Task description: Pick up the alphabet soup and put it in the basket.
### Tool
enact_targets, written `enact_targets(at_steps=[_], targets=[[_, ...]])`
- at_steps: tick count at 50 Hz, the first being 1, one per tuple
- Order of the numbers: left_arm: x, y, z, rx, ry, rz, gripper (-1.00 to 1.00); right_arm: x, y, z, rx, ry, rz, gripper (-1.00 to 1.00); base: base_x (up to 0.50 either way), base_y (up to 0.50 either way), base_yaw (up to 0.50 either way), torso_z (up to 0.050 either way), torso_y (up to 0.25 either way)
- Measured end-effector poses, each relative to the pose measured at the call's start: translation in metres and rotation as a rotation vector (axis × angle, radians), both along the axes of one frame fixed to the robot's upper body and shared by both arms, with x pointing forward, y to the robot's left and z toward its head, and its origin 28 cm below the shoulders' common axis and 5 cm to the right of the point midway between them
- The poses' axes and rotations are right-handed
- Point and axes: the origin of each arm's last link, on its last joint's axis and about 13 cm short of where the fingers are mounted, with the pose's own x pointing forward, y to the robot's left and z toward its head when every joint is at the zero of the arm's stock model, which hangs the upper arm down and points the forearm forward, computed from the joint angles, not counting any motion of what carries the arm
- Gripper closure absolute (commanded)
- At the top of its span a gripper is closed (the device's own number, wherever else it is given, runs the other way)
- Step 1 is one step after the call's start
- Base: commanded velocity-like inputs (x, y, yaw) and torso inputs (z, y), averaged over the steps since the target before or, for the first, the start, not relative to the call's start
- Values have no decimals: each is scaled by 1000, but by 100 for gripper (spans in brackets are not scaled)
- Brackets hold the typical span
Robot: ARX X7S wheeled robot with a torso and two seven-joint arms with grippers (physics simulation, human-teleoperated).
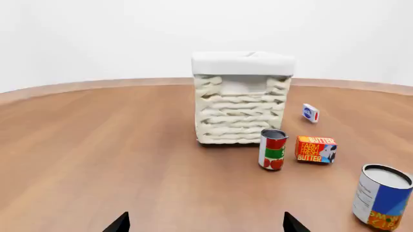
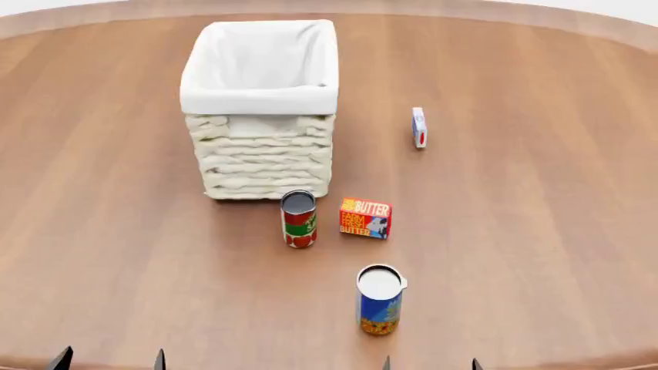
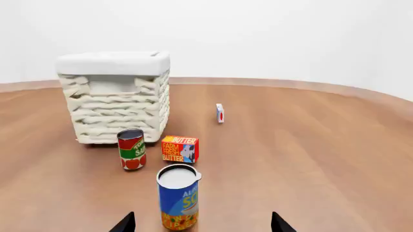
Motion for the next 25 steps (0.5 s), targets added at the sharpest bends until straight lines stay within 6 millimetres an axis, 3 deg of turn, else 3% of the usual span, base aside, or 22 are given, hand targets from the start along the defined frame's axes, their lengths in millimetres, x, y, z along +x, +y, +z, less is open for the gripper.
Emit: enact_targets(at_steps=[10, 25], targets=[[-2, 0, 10, 7, -28, -4, -100, 0, -1, 10, -1, -37, -3, -100, 0, 0, 0, 0, 0], [-23, -4, 66, 52, -154, -14, -100, -7, 2, 69, -27, -213, 0, -100, 0, 0, 0, 0, 0]])
